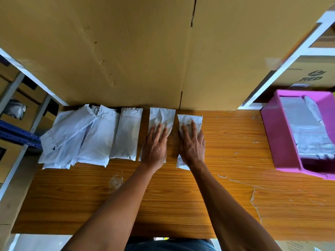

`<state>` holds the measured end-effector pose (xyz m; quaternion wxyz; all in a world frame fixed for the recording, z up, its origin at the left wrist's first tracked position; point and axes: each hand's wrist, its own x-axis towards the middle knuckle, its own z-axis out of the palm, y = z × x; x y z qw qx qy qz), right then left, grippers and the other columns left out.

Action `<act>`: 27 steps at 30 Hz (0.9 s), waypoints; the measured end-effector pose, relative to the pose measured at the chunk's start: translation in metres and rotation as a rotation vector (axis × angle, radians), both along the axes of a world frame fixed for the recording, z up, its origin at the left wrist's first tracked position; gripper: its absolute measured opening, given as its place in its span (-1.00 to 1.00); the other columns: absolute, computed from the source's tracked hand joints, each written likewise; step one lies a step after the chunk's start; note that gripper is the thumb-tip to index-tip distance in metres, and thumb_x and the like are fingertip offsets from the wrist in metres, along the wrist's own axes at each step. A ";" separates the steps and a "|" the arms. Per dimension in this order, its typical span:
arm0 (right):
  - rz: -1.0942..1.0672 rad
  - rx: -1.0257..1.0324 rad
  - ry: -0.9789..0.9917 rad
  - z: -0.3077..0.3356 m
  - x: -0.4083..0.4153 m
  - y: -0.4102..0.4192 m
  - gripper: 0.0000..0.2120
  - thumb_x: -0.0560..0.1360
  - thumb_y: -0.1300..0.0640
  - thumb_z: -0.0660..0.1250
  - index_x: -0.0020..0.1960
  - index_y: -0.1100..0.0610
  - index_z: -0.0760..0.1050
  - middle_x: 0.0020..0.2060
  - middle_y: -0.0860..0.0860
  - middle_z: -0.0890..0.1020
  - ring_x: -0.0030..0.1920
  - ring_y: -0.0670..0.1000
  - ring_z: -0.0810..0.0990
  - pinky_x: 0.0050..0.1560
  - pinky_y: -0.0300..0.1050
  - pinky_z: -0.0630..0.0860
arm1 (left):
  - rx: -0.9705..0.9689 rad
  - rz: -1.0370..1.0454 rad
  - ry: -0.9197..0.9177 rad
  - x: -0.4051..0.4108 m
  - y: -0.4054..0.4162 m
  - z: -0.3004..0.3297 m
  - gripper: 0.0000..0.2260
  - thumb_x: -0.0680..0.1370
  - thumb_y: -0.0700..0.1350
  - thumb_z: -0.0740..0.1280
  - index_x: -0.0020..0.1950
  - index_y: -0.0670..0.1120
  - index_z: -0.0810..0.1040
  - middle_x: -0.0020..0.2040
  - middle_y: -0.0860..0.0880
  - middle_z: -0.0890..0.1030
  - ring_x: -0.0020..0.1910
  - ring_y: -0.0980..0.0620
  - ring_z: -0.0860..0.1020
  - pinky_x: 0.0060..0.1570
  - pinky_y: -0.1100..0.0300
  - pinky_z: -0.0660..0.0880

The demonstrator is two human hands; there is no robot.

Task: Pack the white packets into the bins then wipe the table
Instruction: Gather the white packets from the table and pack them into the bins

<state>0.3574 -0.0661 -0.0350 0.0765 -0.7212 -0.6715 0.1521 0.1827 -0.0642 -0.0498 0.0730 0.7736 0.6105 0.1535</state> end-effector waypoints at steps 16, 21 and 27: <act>-0.073 0.178 -0.013 0.073 0.046 -0.051 -0.34 0.62 0.11 0.22 0.68 -0.08 0.10 0.70 0.13 -0.01 0.53 0.39 0.23 0.40 0.34 0.43 | 0.092 -0.089 0.024 0.054 -0.025 0.076 -0.41 0.71 -0.10 0.26 0.72 0.04 0.15 0.72 -0.10 0.12 0.68 -0.20 0.11 0.50 -0.23 0.35; -0.179 0.215 -0.039 0.085 0.057 -0.088 -0.32 0.56 0.11 0.24 0.65 -0.08 0.16 0.69 0.09 0.03 0.46 0.37 0.30 0.31 0.33 0.47 | 0.106 -0.148 0.010 0.070 -0.051 0.099 -0.44 0.69 -0.13 0.29 0.69 0.00 0.23 0.71 -0.14 0.17 0.67 -0.25 0.15 0.46 -0.21 0.39; -0.281 0.296 -0.082 0.094 0.080 -0.134 -0.32 0.55 0.11 0.26 0.65 -0.06 0.21 0.68 0.12 0.10 0.42 0.41 0.35 0.30 0.32 0.48 | 0.104 -0.220 0.035 0.088 -0.084 0.111 -0.52 0.73 0.00 0.07 0.68 0.03 0.24 0.70 -0.11 0.19 0.65 -0.25 0.18 0.39 -0.32 0.40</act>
